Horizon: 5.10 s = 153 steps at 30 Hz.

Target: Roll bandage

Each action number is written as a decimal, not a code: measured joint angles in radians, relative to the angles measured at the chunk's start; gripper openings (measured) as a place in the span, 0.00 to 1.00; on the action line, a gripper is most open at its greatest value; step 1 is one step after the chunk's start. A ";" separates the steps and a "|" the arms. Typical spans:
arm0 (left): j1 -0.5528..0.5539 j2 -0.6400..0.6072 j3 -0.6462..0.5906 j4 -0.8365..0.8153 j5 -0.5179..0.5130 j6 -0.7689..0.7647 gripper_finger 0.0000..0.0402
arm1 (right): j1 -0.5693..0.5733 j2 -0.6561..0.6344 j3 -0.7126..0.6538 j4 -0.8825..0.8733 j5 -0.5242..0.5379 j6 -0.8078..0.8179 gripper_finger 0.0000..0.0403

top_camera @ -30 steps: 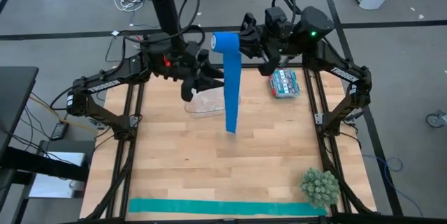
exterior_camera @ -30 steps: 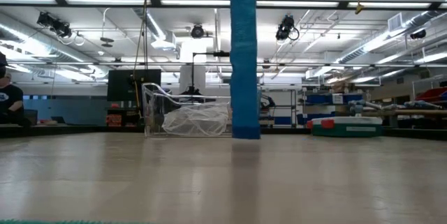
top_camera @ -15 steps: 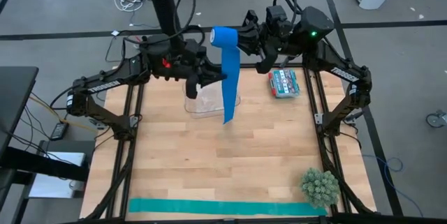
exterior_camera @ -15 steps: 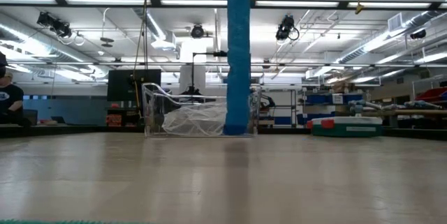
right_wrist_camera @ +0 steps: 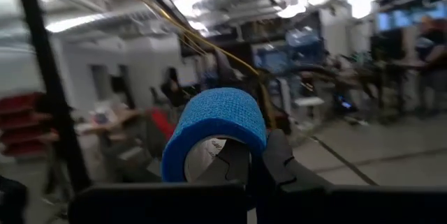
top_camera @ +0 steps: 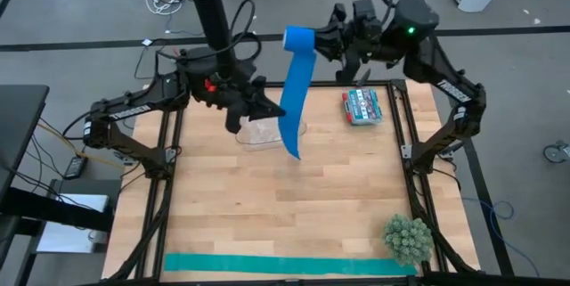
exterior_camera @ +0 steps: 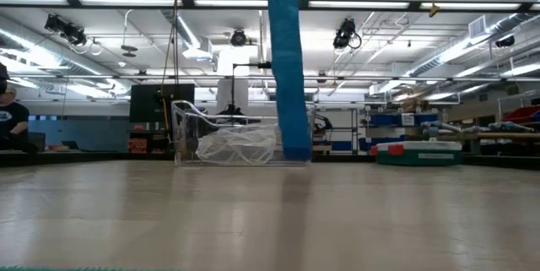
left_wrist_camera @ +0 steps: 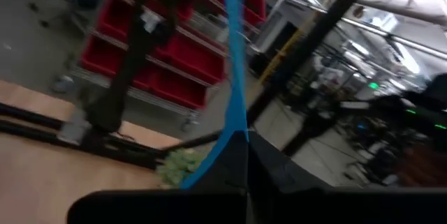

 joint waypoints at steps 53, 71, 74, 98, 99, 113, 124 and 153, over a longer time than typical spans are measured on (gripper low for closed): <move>-0.138 -0.005 0.001 -0.267 -0.203 0.095 0.00 | -0.090 -0.046 0.000 -0.153 0.132 -0.286 0.00; -0.137 0.002 0.001 -0.367 -0.536 0.336 0.00 | 0.028 -0.051 0.000 -0.076 -0.022 -0.070 0.00; -0.137 0.002 0.001 -0.366 -0.582 0.350 0.00 | 0.045 -0.056 0.000 -0.071 -0.040 -0.048 0.00; -0.078 0.002 0.001 -0.165 -0.672 0.401 0.00 | 0.138 -0.069 0.000 -0.342 -0.309 -0.052 0.00; -0.078 0.002 0.001 -0.157 -0.679 0.401 0.00 | 0.138 -0.069 0.000 -0.360 -0.319 -0.059 0.00; -0.112 0.007 0.000 -0.050 -0.764 0.477 0.00 | 0.142 -0.067 -0.134 -0.403 -0.381 -0.094 0.00; -0.126 0.007 0.000 -0.055 -0.792 0.482 0.00 | 0.142 -0.067 -0.238 -0.379 -0.385 -0.089 0.00; -0.290 0.008 0.000 -0.002 -0.927 0.609 0.00 | -0.045 -0.068 -0.364 -0.389 -0.402 -0.021 0.00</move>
